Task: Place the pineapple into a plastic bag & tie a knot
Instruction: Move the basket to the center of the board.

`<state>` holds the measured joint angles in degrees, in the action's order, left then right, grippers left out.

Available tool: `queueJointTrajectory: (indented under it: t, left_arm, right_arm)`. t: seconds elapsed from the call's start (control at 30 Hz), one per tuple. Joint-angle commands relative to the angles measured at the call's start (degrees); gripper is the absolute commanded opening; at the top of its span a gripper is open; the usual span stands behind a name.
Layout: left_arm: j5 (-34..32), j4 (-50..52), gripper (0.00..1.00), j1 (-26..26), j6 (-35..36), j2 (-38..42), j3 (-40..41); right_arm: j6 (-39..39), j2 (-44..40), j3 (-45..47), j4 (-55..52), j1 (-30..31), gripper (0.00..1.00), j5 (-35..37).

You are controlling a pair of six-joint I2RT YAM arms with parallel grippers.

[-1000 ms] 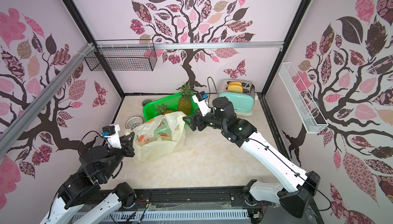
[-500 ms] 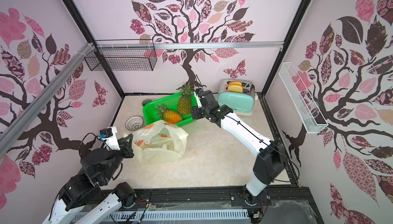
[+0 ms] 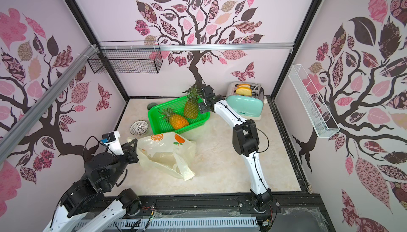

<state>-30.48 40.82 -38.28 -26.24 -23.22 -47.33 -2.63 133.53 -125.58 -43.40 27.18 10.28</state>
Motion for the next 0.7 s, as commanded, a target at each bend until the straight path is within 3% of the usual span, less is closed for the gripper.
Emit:
queueJointTrajectory:
  t: [0.0,0.23,0.67]
  left_arm:
    - [-1.9,0.4,0.0,0.0,-1.2,-0.7,-2.8]
    - [-4.5,5.8,0.0,0.0,-3.4,-5.3,-9.3]
    - [-20.2,21.3,0.0,0.0,-9.3,-14.0,-22.2]
  right_arm:
    - [-1.2,3.1,-5.8,-3.9,0.3,0.85,0.3]
    - [-0.7,4.7,-4.8,-3.9,-0.4,0.76,2.1]
    - [-5.6,-0.3,3.6,-1.2,-4.3,0.7,13.2]
